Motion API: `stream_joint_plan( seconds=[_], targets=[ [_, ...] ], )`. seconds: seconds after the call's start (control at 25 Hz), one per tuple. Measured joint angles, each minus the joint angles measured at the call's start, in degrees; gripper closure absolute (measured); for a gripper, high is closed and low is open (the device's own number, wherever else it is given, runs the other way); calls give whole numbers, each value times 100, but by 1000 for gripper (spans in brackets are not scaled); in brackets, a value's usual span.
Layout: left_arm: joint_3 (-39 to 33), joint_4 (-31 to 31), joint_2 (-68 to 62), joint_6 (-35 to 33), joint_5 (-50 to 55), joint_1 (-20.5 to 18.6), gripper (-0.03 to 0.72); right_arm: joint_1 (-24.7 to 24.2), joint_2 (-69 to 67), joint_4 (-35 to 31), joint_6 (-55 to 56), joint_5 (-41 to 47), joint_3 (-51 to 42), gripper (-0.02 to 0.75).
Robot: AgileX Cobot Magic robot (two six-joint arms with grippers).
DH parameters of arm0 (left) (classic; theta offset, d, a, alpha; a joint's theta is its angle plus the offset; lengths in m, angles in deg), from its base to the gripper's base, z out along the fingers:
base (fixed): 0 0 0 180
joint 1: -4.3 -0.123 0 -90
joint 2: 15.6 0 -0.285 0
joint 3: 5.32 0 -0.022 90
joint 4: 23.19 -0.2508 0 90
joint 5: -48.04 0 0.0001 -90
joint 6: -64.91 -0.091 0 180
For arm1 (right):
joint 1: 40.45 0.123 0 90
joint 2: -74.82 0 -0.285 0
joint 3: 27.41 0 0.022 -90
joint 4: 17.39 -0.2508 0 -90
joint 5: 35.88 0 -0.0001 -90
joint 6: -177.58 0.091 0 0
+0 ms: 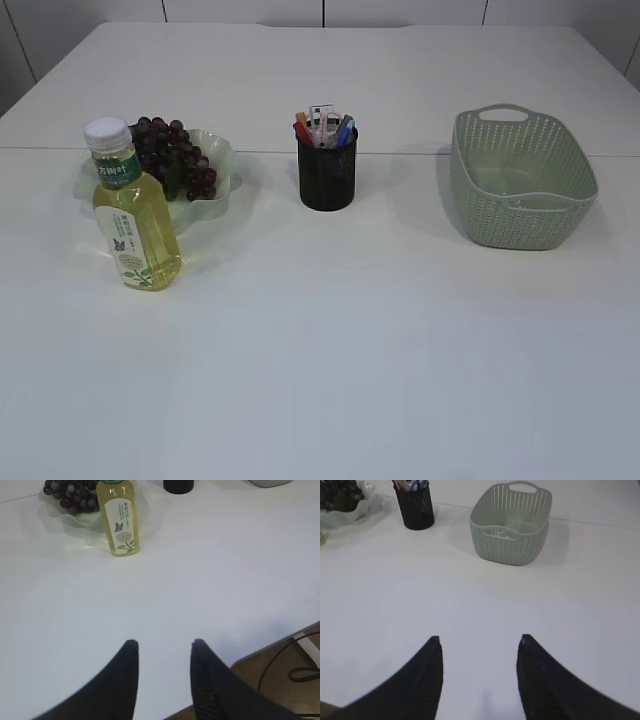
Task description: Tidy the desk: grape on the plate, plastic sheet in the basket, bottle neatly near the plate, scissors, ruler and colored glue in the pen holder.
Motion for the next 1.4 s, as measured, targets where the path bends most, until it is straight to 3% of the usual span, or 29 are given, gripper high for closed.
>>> stream_joint_plan(
  seconds=[0.48,0.8,1.24,1.4],
  targets=[
    [-187,70,12,-229,-297,10,447,0,0,-463,-634,77,-61,352],
    [-187,866,12,-332,-323,10,449,0,0,-577,-762,133,-133,352],
    [-187,917,12,-344,-332,10,449,0,0,-639,-840,133,-136,352],
    [-187,927,12,-354,-332,-254,449,-115,0,-650,-840,133,-145,352]
  ],
)
